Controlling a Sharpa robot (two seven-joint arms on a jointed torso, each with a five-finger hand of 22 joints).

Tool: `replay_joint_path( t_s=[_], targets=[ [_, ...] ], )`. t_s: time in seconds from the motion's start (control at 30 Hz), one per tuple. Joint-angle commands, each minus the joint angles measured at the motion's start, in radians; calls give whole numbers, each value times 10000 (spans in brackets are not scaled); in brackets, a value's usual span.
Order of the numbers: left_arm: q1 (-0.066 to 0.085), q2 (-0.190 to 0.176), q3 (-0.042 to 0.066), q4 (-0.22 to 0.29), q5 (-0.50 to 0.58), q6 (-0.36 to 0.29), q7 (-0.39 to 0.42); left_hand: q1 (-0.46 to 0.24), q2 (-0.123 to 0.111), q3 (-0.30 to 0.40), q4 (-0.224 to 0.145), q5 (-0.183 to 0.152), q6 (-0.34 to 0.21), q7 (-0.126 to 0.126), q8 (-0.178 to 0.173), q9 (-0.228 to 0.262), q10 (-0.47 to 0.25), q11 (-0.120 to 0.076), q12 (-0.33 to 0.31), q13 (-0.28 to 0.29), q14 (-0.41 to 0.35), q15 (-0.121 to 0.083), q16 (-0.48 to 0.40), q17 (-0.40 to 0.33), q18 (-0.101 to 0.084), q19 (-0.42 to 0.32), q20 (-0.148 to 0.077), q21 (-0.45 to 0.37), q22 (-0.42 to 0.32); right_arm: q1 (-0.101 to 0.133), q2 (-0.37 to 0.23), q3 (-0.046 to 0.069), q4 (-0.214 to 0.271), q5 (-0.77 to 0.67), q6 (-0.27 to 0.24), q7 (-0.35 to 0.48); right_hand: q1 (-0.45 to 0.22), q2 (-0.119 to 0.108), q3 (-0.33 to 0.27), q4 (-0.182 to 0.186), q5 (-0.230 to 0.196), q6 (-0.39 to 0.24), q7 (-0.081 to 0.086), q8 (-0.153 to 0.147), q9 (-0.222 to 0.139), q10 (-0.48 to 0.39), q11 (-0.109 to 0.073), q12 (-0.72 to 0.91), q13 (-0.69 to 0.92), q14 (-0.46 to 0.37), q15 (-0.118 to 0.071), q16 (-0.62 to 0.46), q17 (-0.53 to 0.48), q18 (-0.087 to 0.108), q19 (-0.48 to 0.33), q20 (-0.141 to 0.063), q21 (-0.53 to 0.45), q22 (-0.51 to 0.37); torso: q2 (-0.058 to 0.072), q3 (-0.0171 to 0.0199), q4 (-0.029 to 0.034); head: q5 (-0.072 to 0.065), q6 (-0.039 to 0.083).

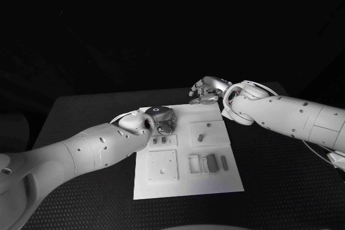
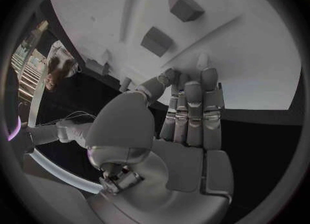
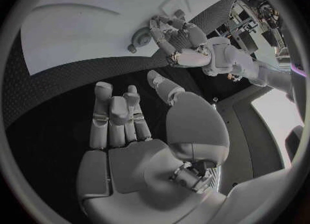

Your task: Assemble the parts on the task board

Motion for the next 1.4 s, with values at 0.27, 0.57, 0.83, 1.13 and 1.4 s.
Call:
replay_joint_path(
  t_s=[0.27, 0.57, 0.83, 1.13, 1.4],
  targets=[
    [-27, -117, 8, 133, 528, -597, 201, 16, 210, 168, -4, 39, 98, -20, 45, 22, 147, -37, -28, 42, 182, -20, 67, -9, 552, 140, -71, 14, 197, -2, -8, 4, 13, -18, 21, 81, -42, 54, 0, 7, 51, -78, 173, -5, -9, -5, 43, 39, -12, 19, 78, -28, 12, 131, 41, -42, -61, 196, -7, -2, 3, 14, 29],
    [-20, -323, 114, 457, 615, -672, 227, -2, 227, 197, -10, 41, 122, -29, 52, 29, 184, -52, -40, 57, 241, -36, 79, -2, 545, 164, -82, 3, 193, -2, -17, 5, -2, -16, 20, 86, -43, 55, -1, 7, 51, -80, 173, -4, -10, -5, 43, 41, -13, 19, 78, -28, 12, 131, 42, -42, -61, 196, -15, -2, 0, 16, 55],
    [15, -525, 354, 789, 738, -581, 179, -9, 228, 209, -16, 41, 132, -34, 55, 33, 201, -58, -45, 64, 259, -42, 80, 0, 542, 174, -88, -2, 192, -2, -59, 5, -39, 0, 17, 78, -42, 54, -2, 5, 52, -80, 173, -3, -10, -5, 43, 43, -14, 20, 78, -28, 13, 131, 42, -42, -61, 196, -18, -5, 25, 41, 106],
    [66, -843, 454, 1197, 819, -439, 150, -19, 222, 218, -22, 42, 138, -36, 56, 36, 213, -63, -53, 70, 274, -48, 80, 2, 536, 173, -90, -14, 188, -2, -87, 5, -70, 9, 19, 80, -39, 54, -1, 3, 52, -81, 173, -2, -10, -5, 43, 45, -16, 21, 78, -28, 13, 131, 42, -43, -61, 196, -3, -16, 16, 68, 149],
    [338, -1443, 490, 1647, 862, -81, 93, -24, 220, 225, -25, 42, 142, -38, 57, 37, 222, -66, -58, 74, 281, -51, 79, 3, 532, 173, -93, -22, 186, -1, -129, 5, -56, 21, 28, 79, -39, 56, -1, 2, 53, -80, 173, -1, -10, -5, 43, 46, -17, 21, 78, -28, 13, 131, 43, -43, -61, 196, -20, -26, 47, 77, 134]
  ],
)
